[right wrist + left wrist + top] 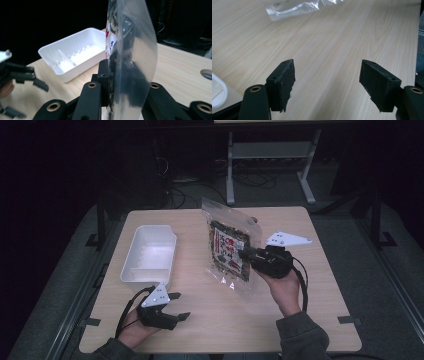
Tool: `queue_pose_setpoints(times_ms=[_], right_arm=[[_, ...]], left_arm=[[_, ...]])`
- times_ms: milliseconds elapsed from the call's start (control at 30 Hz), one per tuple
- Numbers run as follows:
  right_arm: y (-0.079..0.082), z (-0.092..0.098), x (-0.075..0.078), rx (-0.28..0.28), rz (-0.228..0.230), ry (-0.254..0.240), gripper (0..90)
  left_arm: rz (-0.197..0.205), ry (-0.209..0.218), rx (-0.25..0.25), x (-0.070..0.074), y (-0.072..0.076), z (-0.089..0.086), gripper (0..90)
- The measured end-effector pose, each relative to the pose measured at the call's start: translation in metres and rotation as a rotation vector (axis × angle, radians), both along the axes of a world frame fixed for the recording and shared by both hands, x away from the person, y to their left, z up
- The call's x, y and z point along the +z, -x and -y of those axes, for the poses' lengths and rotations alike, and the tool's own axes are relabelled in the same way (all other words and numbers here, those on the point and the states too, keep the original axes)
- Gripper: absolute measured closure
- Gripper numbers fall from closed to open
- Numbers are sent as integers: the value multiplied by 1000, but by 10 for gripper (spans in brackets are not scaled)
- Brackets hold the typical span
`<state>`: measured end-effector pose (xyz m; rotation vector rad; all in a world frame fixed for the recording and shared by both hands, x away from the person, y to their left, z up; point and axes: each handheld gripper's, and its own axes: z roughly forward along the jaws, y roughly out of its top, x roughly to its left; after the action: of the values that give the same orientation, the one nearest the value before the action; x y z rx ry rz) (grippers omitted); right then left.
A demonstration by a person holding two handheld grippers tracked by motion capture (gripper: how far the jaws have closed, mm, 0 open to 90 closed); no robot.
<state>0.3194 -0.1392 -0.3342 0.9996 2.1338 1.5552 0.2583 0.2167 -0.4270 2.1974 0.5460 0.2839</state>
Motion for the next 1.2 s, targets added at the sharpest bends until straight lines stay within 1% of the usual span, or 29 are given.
queue_pose_setpoints(times_ms=[67, 233, 333, 400, 433, 533, 600, 700, 800, 867, 967, 1033, 1067, 1200], right_arm=[[-2, -6, 3, -15, 11, -2, 753], [-6, -19, 9, -36, 39, -15, 753], [-9, -29, 12, -53, 41, -26, 754], [-11, -37, 13, -53, 42, -27, 754], [-13, -42, 13, -51, 43, -37, 754], [-16, -53, 14, -50, 52, -49, 754], [-18, -61, 15, -54, 68, -58, 754], [-21, -70, 16, -59, 78, -72, 754], [-23, -79, 16, -58, 73, -92, 754], [-25, -85, 16, -60, 75, -98, 754], [-27, -94, 16, -51, 74, -111, 754], [-28, -101, 16, -54, 79, -116, 754], [-29, -104, 16, -55, 86, -117, 754], [-34, -121, 19, -52, 91, -136, 754]], left_arm=[[2, 8, 8, 0, 1, -3, 272], [8, 9, 18, 1, 2, -9, 260], [7, -5, 18, 0, 2, -10, 249], [9, -15, 16, -1, 3, -10, 235], [12, -21, 15, -1, 3, -10, 229], [16, -22, 17, -1, 4, -12, 222], [11, -20, 23, -1, 5, -15, 212], [6, -23, 27, -2, 6, -19, 209], [1, -28, 32, -3, 7, -24, 201], [-1, -28, 33, -4, 8, -27, 198], [0, -40, 36, -3, 8, -29, 196], [-2, -33, 37, -3, 9, -31, 196], [-1, -36, 39, -3, 9, -32, 196], [-5, -44, 40, -4, 11, -35, 197]])
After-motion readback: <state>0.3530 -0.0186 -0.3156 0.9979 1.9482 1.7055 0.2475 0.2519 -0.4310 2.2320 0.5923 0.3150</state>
